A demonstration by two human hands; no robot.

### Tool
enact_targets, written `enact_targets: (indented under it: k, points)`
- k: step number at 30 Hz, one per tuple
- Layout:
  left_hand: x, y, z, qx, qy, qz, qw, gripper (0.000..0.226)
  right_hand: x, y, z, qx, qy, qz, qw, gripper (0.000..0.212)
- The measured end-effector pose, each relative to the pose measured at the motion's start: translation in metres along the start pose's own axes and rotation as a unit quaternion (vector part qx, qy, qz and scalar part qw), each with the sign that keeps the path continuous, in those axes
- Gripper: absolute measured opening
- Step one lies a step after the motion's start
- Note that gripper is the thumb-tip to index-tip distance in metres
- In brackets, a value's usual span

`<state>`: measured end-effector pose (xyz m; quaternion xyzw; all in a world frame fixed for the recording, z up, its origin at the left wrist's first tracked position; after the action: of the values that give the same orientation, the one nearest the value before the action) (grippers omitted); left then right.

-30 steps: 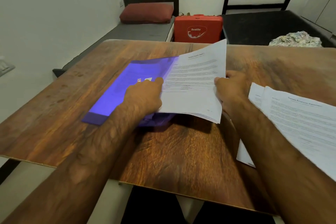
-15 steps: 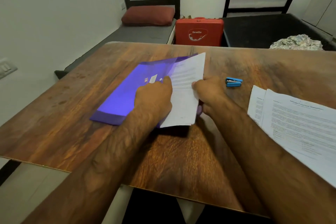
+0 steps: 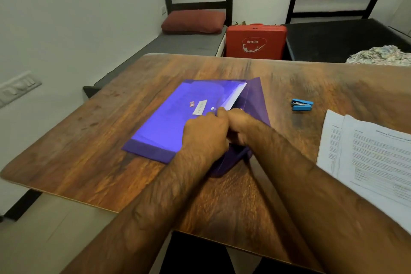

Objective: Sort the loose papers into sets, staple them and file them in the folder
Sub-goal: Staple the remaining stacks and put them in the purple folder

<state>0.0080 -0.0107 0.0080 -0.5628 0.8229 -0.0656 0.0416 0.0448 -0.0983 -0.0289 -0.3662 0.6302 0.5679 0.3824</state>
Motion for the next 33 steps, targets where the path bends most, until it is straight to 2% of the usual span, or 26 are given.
enact_targets:
  k: [4,6,9,13,16,19,21,25,31,33]
  points:
    - [-0.009,-0.004,0.006,-0.013,0.042,-0.026,0.999,0.046,-0.011,0.002,-0.017,0.104,0.204,-0.043,0.973,0.025]
    - [-0.009,-0.007,0.008,-0.024,0.036,-0.024,0.999,0.040,-0.014,0.005,-0.023,0.107,0.243,-0.055,0.962,0.023]
    - [-0.007,-0.006,0.008,-0.010,0.042,-0.021,0.999,0.036,-0.013,0.001,-0.022,0.082,0.202,-0.059,0.974,0.021]
    - [-0.011,-0.001,0.006,0.015,0.039,-0.026,0.999,0.041,-0.010,-0.010,-0.018,0.141,0.166,-0.097,0.971,0.005]
    - [-0.017,0.001,0.007,0.015,0.019,-0.032,0.999,0.051,-0.003,-0.013,-0.018,0.131,0.087,-0.092,0.983,0.021]
    - [-0.018,0.002,0.009,0.013,0.013,-0.031,0.999,0.054,-0.002,-0.014,-0.024,0.103,0.060,-0.092,0.989,0.032]
    - [-0.016,0.003,0.009,0.013,0.015,-0.025,0.999,0.051,-0.002,-0.015,-0.021,0.097,0.035,-0.096,0.990,0.031]
    - [-0.014,0.003,0.008,0.012,0.023,-0.024,0.999,0.055,0.004,-0.020,-0.004,0.135,-0.013,-0.089,0.987,0.021]
    - [-0.020,0.001,0.004,0.012,0.025,-0.034,0.999,0.056,0.012,-0.028,-0.007,0.171,-0.060,-0.064,0.981,0.028]
    - [-0.018,0.001,0.005,0.010,0.027,-0.029,0.999,0.053,0.010,-0.027,-0.008,0.181,-0.056,-0.070,0.979,0.024]
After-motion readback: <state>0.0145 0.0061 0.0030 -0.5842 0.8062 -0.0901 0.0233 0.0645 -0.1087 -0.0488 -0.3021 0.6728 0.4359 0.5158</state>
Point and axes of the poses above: each hand's wrist, its own y-axis away from the middle knuckle, its own z-axis out of the palm, x = y × z, the point moved 4 cm from there along -y, towards the middle knuckle, and after that the axes turned 7 degrees about y, right-handed, at the moved point
